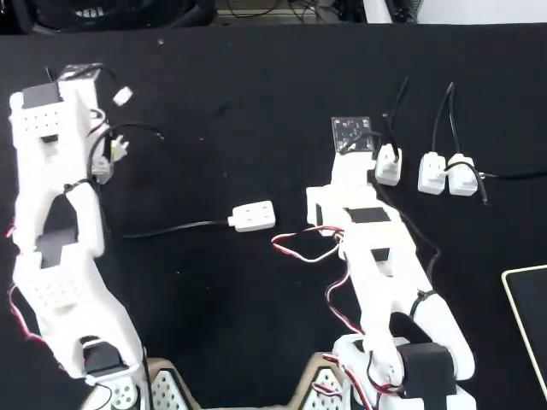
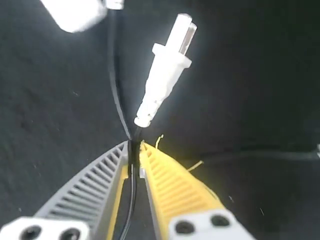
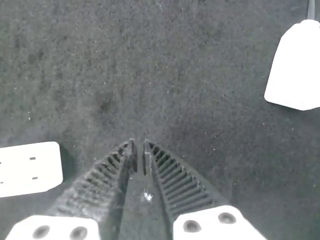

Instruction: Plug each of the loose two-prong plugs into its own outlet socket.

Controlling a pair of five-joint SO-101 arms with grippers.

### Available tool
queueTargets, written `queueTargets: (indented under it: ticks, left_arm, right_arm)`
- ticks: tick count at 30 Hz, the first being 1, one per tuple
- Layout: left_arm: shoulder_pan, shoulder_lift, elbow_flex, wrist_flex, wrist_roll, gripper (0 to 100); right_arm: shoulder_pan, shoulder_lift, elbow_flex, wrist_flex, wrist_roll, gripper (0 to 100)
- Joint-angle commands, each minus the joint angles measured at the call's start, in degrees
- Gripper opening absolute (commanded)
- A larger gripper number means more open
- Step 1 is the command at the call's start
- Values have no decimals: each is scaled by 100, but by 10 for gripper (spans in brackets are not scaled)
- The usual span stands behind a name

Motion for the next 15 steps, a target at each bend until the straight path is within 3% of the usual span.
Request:
queueTargets:
  ticks: [1,6,11,15]
  left_arm:
    - [664,-730,-268,659,-44,30]
    - [1420,-1213,-48,862,-18,30]
    - [2070,-1890,1095,844,-18,30]
    - [2229,-2875,2519,9,-18,30]
  right_arm:
    - [35,-233,-66,-158,-18,15]
    - [70,-268,-48,-149,-62,15]
    - [79,-268,-57,-132,-62,14]
    - [202,-277,-84,-132,-132,12]
